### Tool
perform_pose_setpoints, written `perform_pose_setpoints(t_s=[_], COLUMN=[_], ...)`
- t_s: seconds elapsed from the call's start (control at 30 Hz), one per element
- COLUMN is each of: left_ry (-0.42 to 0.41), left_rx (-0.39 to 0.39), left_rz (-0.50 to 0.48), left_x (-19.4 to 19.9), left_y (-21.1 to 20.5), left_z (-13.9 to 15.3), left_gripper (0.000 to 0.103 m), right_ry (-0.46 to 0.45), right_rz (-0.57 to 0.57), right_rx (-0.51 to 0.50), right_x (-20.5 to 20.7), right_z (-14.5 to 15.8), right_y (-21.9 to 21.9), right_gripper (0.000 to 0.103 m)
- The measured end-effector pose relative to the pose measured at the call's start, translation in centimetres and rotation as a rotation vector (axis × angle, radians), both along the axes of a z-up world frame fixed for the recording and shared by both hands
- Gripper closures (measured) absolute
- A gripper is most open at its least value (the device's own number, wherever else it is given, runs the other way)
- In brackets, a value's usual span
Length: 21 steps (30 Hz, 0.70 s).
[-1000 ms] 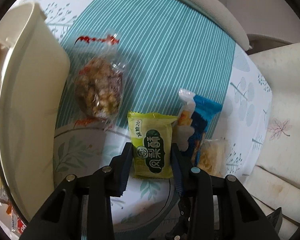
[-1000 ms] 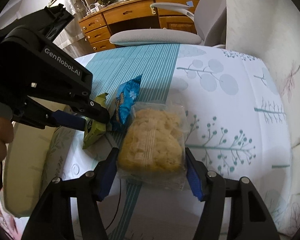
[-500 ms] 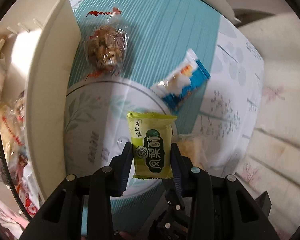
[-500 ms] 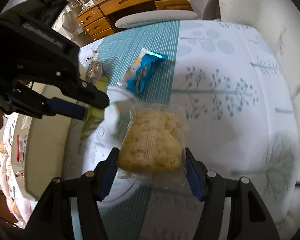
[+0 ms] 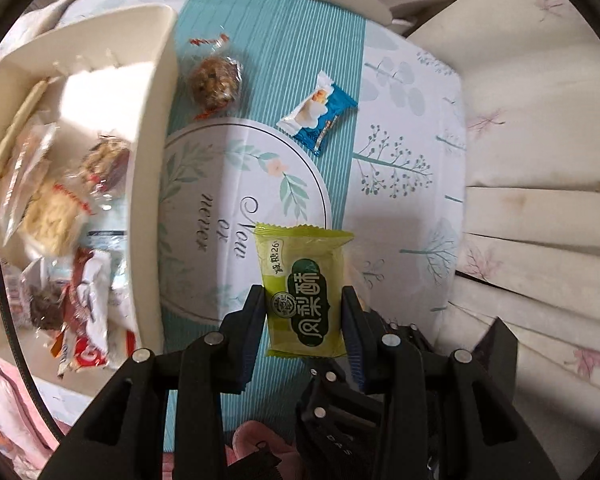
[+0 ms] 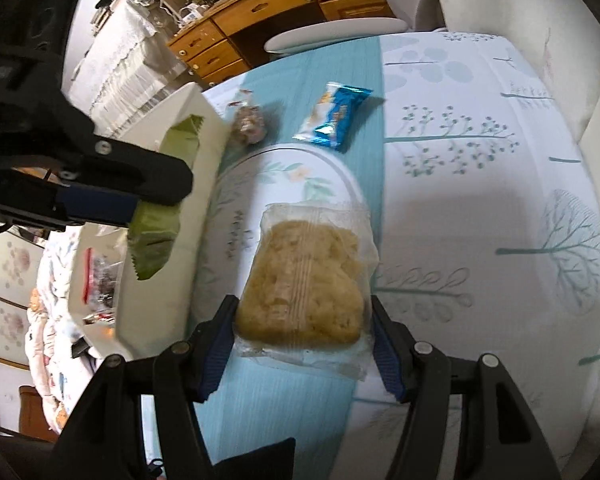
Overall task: Organize snacks
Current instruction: 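Carry the yellow-green pack and the clear pastry bag over the tray with both tools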
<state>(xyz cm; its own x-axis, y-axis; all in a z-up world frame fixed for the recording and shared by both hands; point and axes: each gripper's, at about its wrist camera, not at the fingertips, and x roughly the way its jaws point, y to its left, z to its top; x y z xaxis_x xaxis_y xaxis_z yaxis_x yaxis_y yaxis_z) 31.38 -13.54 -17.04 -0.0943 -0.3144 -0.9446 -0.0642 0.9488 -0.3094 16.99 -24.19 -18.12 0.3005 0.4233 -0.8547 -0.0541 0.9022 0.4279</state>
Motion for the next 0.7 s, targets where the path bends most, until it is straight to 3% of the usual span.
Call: perform_pose_setpoints(t_s=[0.47,0.57,0.7], left_ry=[-0.277,-0.312,-0.356], left_rx=[0.125,0.115,0.162], left_rz=[0.010,0.019,0.009], left_x=[-4.9,-5.9,-7.1], left_y=[8.8,11.3,14.2], left_z=[6.0,6.6,7.1], left_gripper=[0.067,0.067,0.067], right_ry=[-0.115,-0.130,-0.143], right_rz=[0.106,0.106,0.089], right_rx=[0.021,0.019,0.021], right_x=[-1.3,-1.7,-2.4], right_z=[4.4,5.2,6.1], right_y=[6.9,8.4,10.1], right_gripper=[0.040,0.040,0.040])
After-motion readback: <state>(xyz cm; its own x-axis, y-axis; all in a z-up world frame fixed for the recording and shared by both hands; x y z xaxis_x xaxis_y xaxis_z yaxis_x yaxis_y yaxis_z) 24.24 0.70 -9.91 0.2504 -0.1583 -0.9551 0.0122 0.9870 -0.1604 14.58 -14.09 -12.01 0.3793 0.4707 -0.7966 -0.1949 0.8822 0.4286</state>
